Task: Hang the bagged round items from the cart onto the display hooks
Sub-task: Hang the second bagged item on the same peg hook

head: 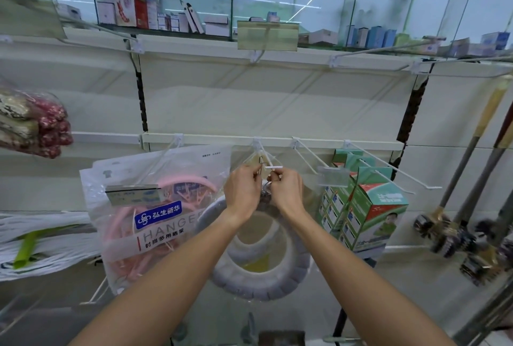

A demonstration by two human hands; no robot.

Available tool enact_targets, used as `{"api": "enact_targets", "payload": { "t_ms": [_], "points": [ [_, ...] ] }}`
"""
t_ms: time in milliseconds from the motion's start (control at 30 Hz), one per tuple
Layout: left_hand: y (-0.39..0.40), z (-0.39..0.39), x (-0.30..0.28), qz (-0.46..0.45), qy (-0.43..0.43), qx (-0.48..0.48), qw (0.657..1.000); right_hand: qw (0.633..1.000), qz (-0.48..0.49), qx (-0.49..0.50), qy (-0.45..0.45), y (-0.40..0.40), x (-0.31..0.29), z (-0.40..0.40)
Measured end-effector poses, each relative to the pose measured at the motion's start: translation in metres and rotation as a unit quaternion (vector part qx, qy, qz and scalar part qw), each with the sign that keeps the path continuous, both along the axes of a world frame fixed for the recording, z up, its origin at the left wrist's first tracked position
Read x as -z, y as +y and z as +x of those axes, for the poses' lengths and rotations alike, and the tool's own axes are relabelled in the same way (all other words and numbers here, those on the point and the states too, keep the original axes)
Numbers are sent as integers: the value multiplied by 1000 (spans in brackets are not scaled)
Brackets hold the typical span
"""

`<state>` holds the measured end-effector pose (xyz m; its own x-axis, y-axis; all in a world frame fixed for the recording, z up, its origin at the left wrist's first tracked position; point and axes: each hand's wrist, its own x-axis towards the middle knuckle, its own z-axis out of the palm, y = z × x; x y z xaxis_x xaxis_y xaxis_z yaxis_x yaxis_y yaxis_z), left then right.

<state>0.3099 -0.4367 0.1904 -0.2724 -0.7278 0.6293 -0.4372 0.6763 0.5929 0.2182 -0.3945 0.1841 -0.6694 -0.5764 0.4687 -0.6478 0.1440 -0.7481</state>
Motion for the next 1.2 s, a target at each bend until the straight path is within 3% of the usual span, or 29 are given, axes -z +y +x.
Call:
{"api": "enact_targets", "payload": {
  "t_ms": [333,533,733,1200],
  "points": [
    [-23,-18,-2,52,-7,-11,999,999,7,-47,-20,-34,3,-28],
    [-37,-26,6,39,-22,-4,999,999,-9,-47,-8,-46,7,-32],
    [-47,-32,18,52,11,11,999,998,-21,-50,7,-50,16,-37],
    [-71,-52,24,205,87,113,968,998,-1,-25,-55,-63,32,-49]
  ]
}}
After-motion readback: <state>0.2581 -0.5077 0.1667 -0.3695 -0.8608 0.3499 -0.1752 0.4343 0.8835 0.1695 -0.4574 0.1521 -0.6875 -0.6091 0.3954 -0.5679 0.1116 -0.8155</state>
